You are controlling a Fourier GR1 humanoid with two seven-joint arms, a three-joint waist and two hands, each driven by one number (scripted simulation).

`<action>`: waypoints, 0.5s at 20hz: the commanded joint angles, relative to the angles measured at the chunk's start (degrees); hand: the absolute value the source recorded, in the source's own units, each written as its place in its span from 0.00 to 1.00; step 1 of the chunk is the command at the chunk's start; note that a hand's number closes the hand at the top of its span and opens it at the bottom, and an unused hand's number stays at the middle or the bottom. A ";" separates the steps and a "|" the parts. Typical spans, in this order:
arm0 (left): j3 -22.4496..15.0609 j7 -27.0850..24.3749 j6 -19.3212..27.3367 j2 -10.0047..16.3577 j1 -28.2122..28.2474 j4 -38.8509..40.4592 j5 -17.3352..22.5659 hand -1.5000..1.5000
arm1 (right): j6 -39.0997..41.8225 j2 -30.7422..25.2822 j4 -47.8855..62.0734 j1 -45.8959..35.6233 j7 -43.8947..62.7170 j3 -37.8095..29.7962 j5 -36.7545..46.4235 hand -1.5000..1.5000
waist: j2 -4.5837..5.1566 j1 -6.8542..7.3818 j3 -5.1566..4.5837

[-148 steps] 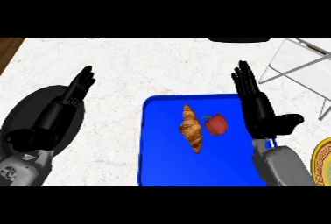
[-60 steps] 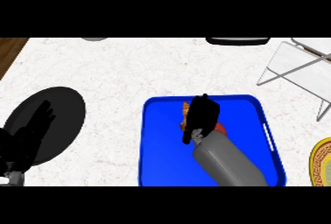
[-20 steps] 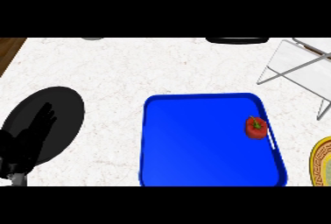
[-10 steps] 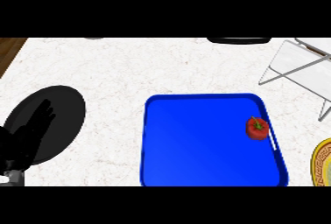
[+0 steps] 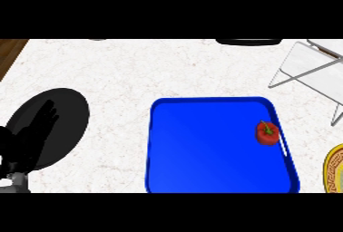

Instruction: Pick the croissant from the tray and place it in the tiered shelf

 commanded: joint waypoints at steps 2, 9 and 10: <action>0.46 -2.23 -0.31 -1.64 0.19 1.89 -0.84 0.50 | -5.95 -0.17 10.33 0.43 -6.31 0.34 4.27 1.00 | 0.11 0.05 0.03; -0.03 -0.64 -0.32 -3.07 1.23 -0.19 -2.02 0.50 | -14.59 2.79 21.46 -2.09 -11.04 -0.80 6.35 1.00 | 0.10 0.33 0.04; 1.69 -2.77 -1.20 -2.15 1.57 1.19 -1.87 0.50 | -12.60 1.73 20.76 -1.23 -12.12 -2.93 3.97 1.00 | 0.00 -0.04 0.04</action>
